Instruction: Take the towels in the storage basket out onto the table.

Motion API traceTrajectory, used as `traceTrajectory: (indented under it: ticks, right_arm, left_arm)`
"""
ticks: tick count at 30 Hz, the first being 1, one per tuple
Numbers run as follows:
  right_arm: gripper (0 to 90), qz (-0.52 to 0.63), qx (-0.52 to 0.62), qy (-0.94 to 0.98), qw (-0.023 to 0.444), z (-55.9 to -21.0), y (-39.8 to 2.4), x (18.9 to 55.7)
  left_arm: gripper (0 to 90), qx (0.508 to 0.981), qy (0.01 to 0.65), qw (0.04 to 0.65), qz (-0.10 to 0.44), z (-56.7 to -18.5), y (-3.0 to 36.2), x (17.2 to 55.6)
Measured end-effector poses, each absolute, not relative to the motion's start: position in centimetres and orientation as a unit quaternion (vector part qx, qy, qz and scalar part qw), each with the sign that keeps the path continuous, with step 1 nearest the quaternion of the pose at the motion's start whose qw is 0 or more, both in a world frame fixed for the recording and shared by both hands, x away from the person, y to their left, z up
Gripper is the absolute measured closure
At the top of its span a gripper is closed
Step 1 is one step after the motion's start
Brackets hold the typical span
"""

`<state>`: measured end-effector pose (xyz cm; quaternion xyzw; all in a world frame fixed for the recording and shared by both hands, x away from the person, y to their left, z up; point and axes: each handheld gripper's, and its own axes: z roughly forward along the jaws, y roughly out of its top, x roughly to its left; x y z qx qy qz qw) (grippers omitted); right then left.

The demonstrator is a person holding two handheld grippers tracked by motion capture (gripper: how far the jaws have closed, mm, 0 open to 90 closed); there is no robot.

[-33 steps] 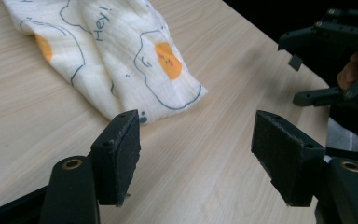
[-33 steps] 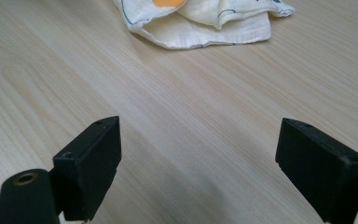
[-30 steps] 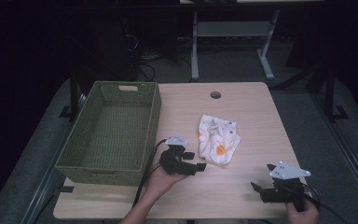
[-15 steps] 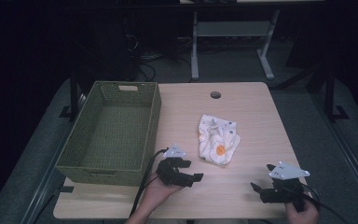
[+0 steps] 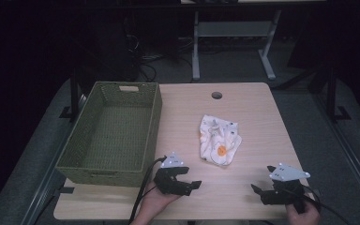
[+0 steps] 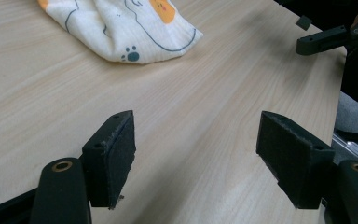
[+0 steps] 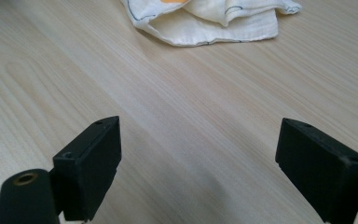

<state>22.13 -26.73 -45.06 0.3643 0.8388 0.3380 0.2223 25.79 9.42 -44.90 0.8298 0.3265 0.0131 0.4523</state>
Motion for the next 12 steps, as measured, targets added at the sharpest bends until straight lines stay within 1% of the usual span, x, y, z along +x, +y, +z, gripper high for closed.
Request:
traceTrajectory:
  ticks: [3, 9, 12]
  right_arm:
    - [13.9, 0.341, 0.365, 0.837, 0.221, -45.0, -26.8, 22.0]
    - [13.9, 0.347, 0.353, 0.842, 0.216, -44.9, -26.7, 21.5]
    - [13.9, 0.352, 0.348, 0.841, 0.217, -44.8, -26.9, 21.4]
  left_arm:
    - [28.4, 0.835, 0.318, 0.447, 0.029, -44.8, 9.5, 25.2]
    - [28.4, 0.823, 0.321, 0.467, 0.026, -44.5, 9.8, 24.6]
    - [28.3, 0.821, 0.322, 0.471, 0.033, -44.4, 9.9, 24.6]
